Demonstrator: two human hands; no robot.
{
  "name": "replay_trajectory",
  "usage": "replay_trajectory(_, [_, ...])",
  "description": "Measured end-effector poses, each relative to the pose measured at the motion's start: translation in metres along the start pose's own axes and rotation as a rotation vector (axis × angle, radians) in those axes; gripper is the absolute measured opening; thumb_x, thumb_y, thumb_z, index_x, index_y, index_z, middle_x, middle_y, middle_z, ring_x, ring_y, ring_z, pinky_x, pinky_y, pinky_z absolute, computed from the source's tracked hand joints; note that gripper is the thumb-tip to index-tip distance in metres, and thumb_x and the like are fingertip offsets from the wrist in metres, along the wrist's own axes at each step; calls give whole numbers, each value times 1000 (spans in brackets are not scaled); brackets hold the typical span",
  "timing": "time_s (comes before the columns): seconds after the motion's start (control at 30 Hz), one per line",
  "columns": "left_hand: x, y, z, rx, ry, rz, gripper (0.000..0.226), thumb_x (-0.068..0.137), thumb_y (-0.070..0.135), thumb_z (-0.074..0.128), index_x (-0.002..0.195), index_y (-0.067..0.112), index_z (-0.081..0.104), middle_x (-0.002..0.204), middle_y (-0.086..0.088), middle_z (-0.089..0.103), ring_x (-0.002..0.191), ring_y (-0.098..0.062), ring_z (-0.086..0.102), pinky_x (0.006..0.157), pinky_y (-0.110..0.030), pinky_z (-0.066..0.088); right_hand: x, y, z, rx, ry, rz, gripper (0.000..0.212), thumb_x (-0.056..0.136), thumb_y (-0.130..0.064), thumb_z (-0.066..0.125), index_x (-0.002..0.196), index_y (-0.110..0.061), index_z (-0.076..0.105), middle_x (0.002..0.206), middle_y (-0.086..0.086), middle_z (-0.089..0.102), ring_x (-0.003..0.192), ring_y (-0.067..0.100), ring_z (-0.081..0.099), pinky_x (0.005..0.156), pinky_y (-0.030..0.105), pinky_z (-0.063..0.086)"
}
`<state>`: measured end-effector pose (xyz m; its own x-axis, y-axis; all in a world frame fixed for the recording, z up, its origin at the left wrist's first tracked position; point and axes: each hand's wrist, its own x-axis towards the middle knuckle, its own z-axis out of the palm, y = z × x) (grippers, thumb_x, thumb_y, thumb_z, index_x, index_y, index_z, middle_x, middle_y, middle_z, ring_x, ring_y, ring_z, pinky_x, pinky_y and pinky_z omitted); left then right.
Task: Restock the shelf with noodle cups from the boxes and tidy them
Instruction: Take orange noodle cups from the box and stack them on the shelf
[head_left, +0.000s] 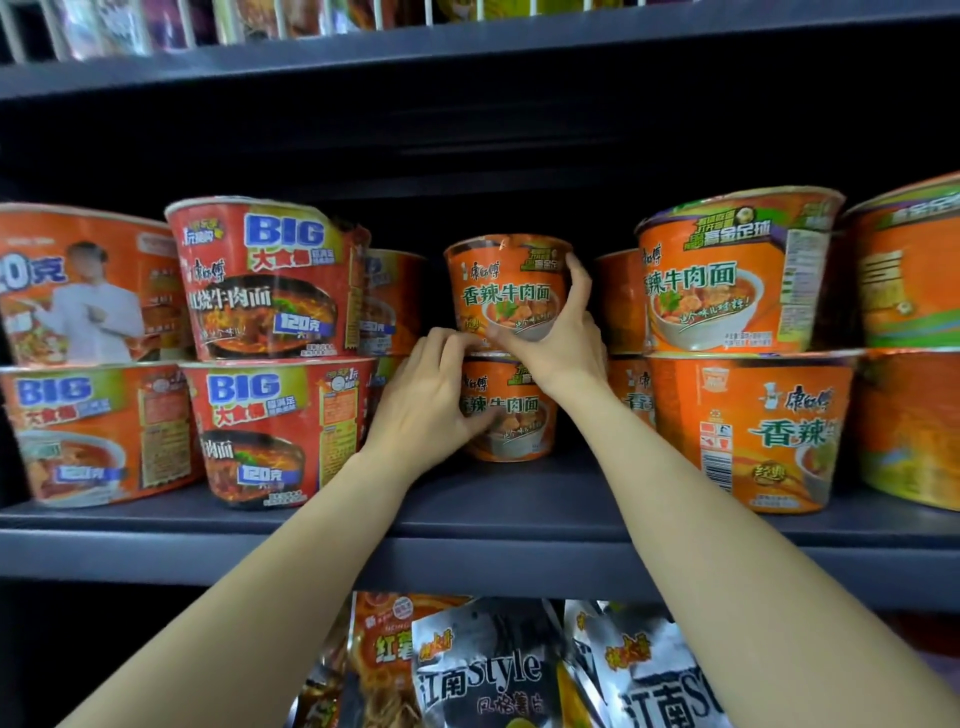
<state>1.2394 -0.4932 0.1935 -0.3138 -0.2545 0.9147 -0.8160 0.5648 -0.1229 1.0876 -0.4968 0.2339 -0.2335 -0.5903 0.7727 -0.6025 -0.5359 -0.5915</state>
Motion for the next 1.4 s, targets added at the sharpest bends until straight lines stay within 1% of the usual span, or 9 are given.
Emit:
replay_trajectory(0.33, [0, -3, 1, 94, 3, 5, 60, 67, 37, 80, 111, 6, 54, 110, -11, 54, 100, -29, 53, 72, -39, 50, -2, -1, -3, -140, -70, 7, 94, 77, -57, 67, 146, -36, 6, 144, 12, 29, 131, 33, 33, 104, 48, 36])
replay_trajectory(0.57, [1, -7, 5, 142, -74, -61, 56, 72, 29, 77, 117, 7, 51, 114, -11, 51, 102, -28, 52, 72, -35, 46, -11, -3, 2, -473, -137, -127, 72, 79, -33, 73, 136, -22, 31, 130, 13, 40, 119, 33, 44, 87, 40, 44])
replay_trajectory(0.67, [0, -9, 9, 63, -183, -34, 60, 77, 19, 71, 130, 6, 46, 130, -12, 45, 110, -30, 53, 82, -38, 50, -9, 2, 10, -473, -133, -112, 67, 82, -24, 72, 136, -16, 33, 128, 14, 43, 117, 33, 48, 88, 40, 46])
replay_trajectory(0.83, [0, -7, 12, 121, -262, -14, 57, 84, 20, 60, 138, 11, 43, 145, -8, 37, 123, -30, 43, 98, -39, 38, -8, 11, 10, -451, -107, -119, 63, 86, -20, 68, 138, -14, 33, 126, 15, 47, 111, 35, 56, 85, 39, 47])
replay_trajectory(0.93, [1, -8, 10, 151, -247, -15, 57, 84, 19, 58, 139, 12, 43, 143, -7, 42, 127, -28, 41, 101, -40, 34, -10, 12, 11, -471, -106, -153, 62, 88, -21, 65, 140, -16, 32, 128, 15, 46, 112, 35, 56, 86, 40, 48])
replay_trajectory(1.1, [0, -7, 4, 260, -248, 44, 54, 75, 27, 50, 125, 6, 56, 125, -13, 58, 110, -33, 55, 90, -43, 44, -17, -3, 2, -473, -159, -137, 52, 92, -22, 60, 139, -15, 37, 135, 13, 39, 123, 32, 46, 94, 39, 45])
replay_trajectory(1.17, [0, -6, 1, 280, -243, 64, 54, 74, 31, 42, 117, 4, 59, 118, -14, 61, 103, -33, 58, 83, -42, 47, -27, -19, -19, -427, -75, -277, 37, 93, -22, 57, 129, -15, 50, 134, 8, 43, 121, 25, 47, 91, 33, 45])
replay_trajectory(1.27, [1, -2, -6, 300, -217, 109, 45, 76, 32, 42, 108, 5, 59, 111, -14, 62, 95, -33, 59, 76, -39, 48, -59, -37, -75, -371, 79, -469, 20, 93, -19, 54, 111, -16, 62, 118, 0, 58, 104, 14, 55, 73, 20, 41])
replay_trajectory(1.4, [2, 15, -16, 225, -182, 86, 40, 81, 32, 38, 102, 5, 59, 102, -12, 63, 90, -33, 58, 73, -40, 47, -101, -20, -157, -447, 286, -535, 21, 88, -17, 52, 106, -15, 62, 103, -1, 63, 95, 15, 56, 70, 20, 40])
